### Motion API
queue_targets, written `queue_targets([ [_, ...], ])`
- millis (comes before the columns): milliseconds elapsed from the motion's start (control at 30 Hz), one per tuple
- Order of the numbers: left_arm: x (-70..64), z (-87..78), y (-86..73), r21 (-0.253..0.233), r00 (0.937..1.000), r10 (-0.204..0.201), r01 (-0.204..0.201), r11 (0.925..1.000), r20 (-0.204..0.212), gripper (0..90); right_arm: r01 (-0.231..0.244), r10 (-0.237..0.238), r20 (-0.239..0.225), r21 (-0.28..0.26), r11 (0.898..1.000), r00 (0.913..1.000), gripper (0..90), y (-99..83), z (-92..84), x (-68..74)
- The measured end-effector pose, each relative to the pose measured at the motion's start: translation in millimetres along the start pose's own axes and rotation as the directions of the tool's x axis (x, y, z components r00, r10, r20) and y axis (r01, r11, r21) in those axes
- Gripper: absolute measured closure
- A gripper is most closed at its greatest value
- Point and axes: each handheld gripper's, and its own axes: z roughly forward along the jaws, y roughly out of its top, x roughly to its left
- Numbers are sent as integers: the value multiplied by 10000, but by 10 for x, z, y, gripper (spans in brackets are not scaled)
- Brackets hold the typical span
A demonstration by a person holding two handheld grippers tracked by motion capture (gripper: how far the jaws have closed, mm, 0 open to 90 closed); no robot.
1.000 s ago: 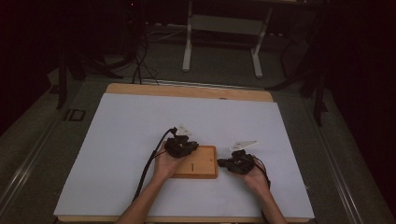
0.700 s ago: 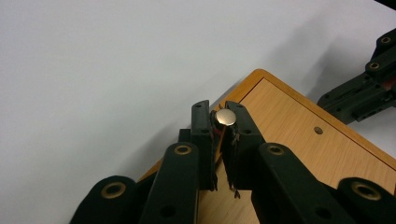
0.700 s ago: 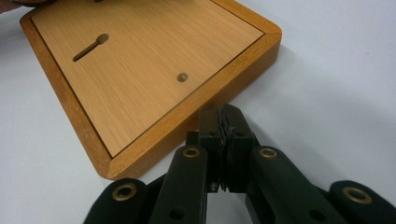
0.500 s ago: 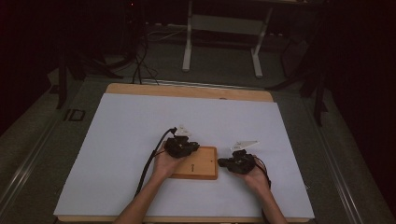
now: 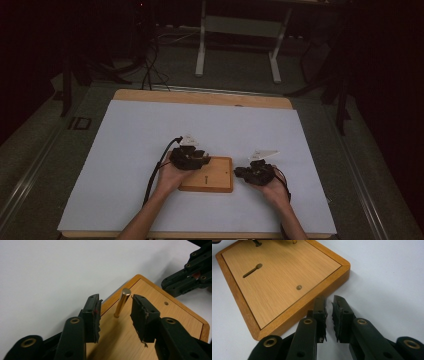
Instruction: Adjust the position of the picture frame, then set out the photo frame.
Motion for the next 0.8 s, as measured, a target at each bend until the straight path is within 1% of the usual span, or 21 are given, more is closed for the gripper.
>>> queue_targets([
  [133, 19, -72, -35, -113, 9998, -53, 51, 9999, -192, 561, -1, 1, 13, -35, 10000, 10000, 795, 3, 0, -2],
  [233, 24, -120, -59, -96, 9996, -116, 114, 9999, -257, 560, -20, 20, 29, -68, 10000, 10000, 790, 3, -3, -3],
  [433, 15, -212, -110, -162, 9993, -37, 31, 9999, -375, 552, 31, -30, 50, -255, 9997, 10000, 784, 20, -20, -10],
  [467, 18, -236, -119, -133, 9990, 5, -11, 9999, -448, 552, 58, -55, 76, -283, 9996, 10000, 783, 21, -24, -14],
  [500, 20, -254, -126, -135, 9987, -9, 2, 9999, -510, 542, 27, -24, 78, -306, 9995, 10000, 779, 22, -31, -17],
  [567, 27, -292, -154, -207, 9987, -127, 117, 9997, -496, 537, 35, -32, 97, -358, 9994, 9999, 777, 27, -38, -19],
  [633, 28, -313, -170, -195, 9985, -122, 112, 9997, -538, 533, 68, -64, 113, -392, 9992, 9999, 774, 32, -43, -20],
  [667, 25, -361, -221, -205, 9980, -178, 166, 9997, -600, 533, 75, -69, 127, -446, 9990, 9999, 773, 37, -50, -20],
  [700, 23, -387, -245, -206, 9978, -204, 191, 9996, -629, 532, 81, -74, 126, -566, 9984, 9999, 770, 49, -67, -14],
  [800, 13, -467, -306, -222, 9969, -259, 243, 9995, -737, 528, 138, -128, 138, -698, 9975, 9998, 765, 64, -71, -1],
])
